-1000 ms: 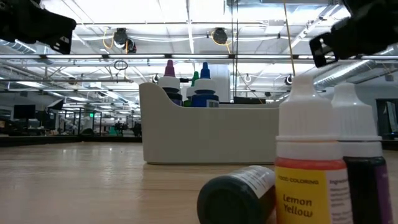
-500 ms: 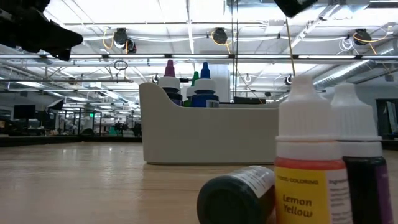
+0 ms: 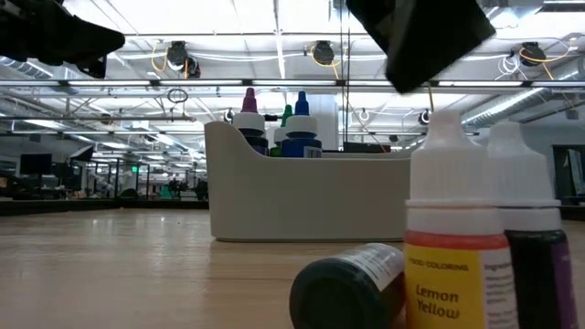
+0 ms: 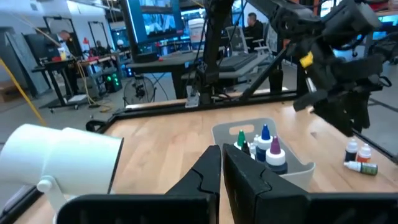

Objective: Pick & Place food coloring
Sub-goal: Put the small violet food coloring into the gray bin

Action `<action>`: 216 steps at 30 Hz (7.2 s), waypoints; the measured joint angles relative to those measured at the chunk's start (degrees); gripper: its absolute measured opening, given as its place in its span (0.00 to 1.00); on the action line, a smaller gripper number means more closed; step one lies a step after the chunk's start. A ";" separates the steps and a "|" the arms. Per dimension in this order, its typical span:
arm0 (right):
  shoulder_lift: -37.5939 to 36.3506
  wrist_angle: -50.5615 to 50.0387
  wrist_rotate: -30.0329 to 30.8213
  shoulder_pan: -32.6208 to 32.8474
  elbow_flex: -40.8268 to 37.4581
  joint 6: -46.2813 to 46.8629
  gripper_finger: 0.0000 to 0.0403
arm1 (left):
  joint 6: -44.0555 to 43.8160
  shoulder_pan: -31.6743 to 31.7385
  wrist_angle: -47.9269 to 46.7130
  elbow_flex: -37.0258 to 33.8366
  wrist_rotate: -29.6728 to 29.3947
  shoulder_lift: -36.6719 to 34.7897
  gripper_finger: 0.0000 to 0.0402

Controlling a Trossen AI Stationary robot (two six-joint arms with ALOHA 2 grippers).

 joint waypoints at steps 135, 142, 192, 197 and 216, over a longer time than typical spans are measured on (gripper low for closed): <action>-18.37 11.09 17.66 -11.88 -27.69 6.21 0.13 | 3.82 -0.01 1.74 0.04 -0.50 0.01 0.06; -18.37 11.69 17.44 -12.29 -28.44 6.21 0.13 | 4.12 0.00 1.82 0.04 -0.50 0.00 0.06; -21.32 5.87 17.67 -11.89 -27.69 3.23 0.14 | 4.59 0.00 1.82 0.04 -0.55 0.00 0.06; -19.70 4.98 17.62 -11.89 -27.71 4.34 0.14 | 4.70 0.00 1.75 0.04 -0.55 0.01 0.06; -18.42 5.09 17.69 -12.24 -27.63 2.97 0.14 | 4.60 0.00 1.80 0.04 -0.55 0.00 0.06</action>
